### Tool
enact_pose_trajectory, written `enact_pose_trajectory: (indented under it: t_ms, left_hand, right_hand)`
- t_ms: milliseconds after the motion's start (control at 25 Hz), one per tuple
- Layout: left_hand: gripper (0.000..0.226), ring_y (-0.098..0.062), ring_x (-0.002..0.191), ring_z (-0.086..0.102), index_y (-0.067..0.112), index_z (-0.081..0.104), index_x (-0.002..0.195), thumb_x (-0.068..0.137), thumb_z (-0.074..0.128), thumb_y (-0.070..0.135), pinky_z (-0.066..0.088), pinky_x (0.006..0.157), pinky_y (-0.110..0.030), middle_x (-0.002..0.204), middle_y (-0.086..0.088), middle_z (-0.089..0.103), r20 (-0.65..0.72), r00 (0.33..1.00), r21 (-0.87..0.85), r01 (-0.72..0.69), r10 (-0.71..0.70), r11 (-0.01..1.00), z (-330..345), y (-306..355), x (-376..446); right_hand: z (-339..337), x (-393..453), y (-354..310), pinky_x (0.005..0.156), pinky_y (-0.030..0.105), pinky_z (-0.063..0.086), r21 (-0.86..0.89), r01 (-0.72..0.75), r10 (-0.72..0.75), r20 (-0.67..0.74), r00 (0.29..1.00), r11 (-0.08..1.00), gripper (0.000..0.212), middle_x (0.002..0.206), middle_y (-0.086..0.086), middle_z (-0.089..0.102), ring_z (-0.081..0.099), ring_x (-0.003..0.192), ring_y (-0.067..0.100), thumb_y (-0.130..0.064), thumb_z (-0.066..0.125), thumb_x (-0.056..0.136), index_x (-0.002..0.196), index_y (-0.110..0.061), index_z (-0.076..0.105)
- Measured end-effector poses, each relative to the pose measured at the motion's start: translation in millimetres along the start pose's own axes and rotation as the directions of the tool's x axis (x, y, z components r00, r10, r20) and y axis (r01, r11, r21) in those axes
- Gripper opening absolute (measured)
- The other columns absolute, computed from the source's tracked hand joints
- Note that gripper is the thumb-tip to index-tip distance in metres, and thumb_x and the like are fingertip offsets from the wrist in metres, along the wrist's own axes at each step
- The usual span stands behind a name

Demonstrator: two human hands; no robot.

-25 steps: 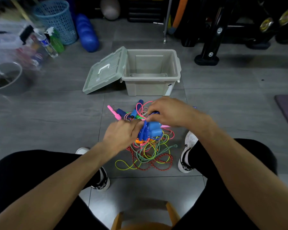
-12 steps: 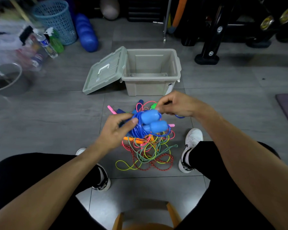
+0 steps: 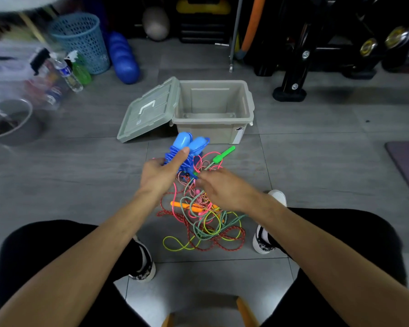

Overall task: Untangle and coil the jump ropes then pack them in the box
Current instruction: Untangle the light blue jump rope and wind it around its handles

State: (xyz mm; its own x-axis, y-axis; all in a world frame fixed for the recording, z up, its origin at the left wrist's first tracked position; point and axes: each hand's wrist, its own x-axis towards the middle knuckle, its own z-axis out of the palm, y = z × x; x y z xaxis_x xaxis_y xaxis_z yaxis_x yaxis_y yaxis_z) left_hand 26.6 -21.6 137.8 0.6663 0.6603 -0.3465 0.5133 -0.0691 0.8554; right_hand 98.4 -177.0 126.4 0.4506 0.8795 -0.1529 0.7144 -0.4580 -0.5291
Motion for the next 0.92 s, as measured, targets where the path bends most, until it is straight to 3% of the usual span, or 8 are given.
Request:
enact_pose_trajectory:
  t_ms: [120, 240, 360, 520, 640, 760, 840, 920]
  left_hand:
    - [0.059, -0.008, 0.035, 0.03, 0.014, 0.049, 0.049, 0.071, 0.07, 0.064, 0.028, 0.041, -0.024, 0.035, 0.008, 0.034, -0.067, 0.984, 0.155, -0.151, 0.163, 0.976, 6, -8, 3]
    - [0.06, -0.009, 0.039, 0.038, 0.016, 0.045, 0.048, 0.07, 0.069, 0.067, 0.032, 0.044, -0.024, 0.039, 0.007, 0.04, -0.104, 0.96, 0.262, -0.227, 0.261, 0.938, 9, -11, 5]
    - [0.059, -0.007, 0.036, 0.038, 0.017, 0.046, 0.048, 0.073, 0.067, 0.065, 0.031, 0.041, -0.022, 0.037, 0.007, 0.04, -0.113, 0.953, 0.265, -0.243, 0.28, 0.933, 11, -10, 7]
    - [0.057, -0.006, 0.033, 0.035, 0.017, 0.047, 0.048, 0.076, 0.066, 0.063, 0.025, 0.034, -0.015, 0.035, 0.008, 0.037, -0.042, 0.979, 0.2, -0.187, 0.199, 0.962, 8, -5, 5]
    - [0.053, -0.007, 0.041, 0.041, 0.014, 0.053, 0.064, 0.08, 0.059, 0.064, 0.031, 0.042, -0.021, 0.049, 0.007, 0.045, 0.121, 0.967, 0.361, -0.252, 0.223, 0.898, 9, -6, -2]
    - [0.038, -0.008, 0.057, 0.051, 0.014, 0.054, 0.091, 0.09, 0.054, 0.052, 0.034, 0.051, -0.026, 0.066, 0.004, 0.053, 0.238, 0.935, 0.418, -0.343, 0.263, 0.841, 14, -4, -10]
    - [0.036, -0.013, 0.062, 0.055, 0.015, 0.052, 0.093, 0.091, 0.055, 0.051, 0.037, 0.053, -0.029, 0.071, 0.001, 0.056, 0.229, 0.945, 0.464, -0.318, 0.235, 0.827, 17, -5, -12]
    - [0.042, -0.023, 0.072, 0.06, 0.014, 0.051, 0.093, 0.09, 0.051, 0.055, 0.041, 0.058, -0.032, 0.078, -0.005, 0.059, 0.171, 0.957, 0.614, -0.289, 0.233, 0.734, 20, -7, -12]
  right_hand:
    - [-4, -5, -15, 0.066, 0.042, 0.049, -0.195, -0.001, 0.007, 0.029, 1.0, 0.981, 0.011, 0.081, 0.011, 0.057, 0.055, 0.074, 0.029, -0.016, 0.044, 0.094, 0.09, -0.008, 0.051]
    - [-8, -14, -28, 0.057, 0.035, 0.038, -0.239, -0.025, 0.029, 0.011, 1.0, 0.971, 0.008, 0.075, 0.005, 0.048, 0.048, 0.067, 0.026, -0.016, 0.046, 0.092, 0.088, -0.01, 0.047]
    - [-8, -19, -35, 0.055, 0.033, 0.034, -0.226, -0.047, 0.047, -0.005, 0.999, 0.973, 0.008, 0.071, 0.004, 0.047, 0.049, 0.065, 0.026, -0.016, 0.048, 0.091, 0.085, -0.011, 0.044]
    - [-19, -27, -23, 0.058, 0.033, 0.036, -0.251, -0.073, 0.068, -0.03, 0.997, 0.965, 0.011, 0.086, 0.009, 0.058, 0.054, 0.075, 0.027, -0.015, 0.045, 0.091, 0.095, -0.009, 0.053]
    - [-31, -33, -14, 0.064, 0.031, 0.035, -0.243, -0.154, 0.141, -0.069, 0.988, 0.958, 0.023, 0.092, 0.007, 0.062, 0.055, 0.085, 0.025, -0.029, 0.044, 0.096, 0.096, -0.012, 0.059]
    - [-41, -34, -10, 0.063, 0.03, 0.037, -0.162, -0.246, 0.224, -0.146, 0.964, 0.956, 0.028, 0.082, 0.007, 0.063, 0.056, 0.079, 0.025, -0.037, 0.051, 0.092, 0.083, -0.014, 0.064]
    - [-42, -32, -13, 0.06, 0.03, 0.039, -0.108, -0.241, 0.219, -0.183, 0.958, 0.964, 0.028, 0.074, 0.007, 0.062, 0.055, 0.072, 0.026, -0.035, 0.056, 0.09, 0.076, -0.011, 0.064]
    - [-37, -28, -22, 0.062, 0.034, 0.045, -0.131, -0.164, 0.143, -0.157, 0.977, 0.978, 0.028, 0.07, 0.007, 0.058, 0.05, 0.068, 0.026, -0.028, 0.055, 0.09, 0.071, -0.007, 0.055]
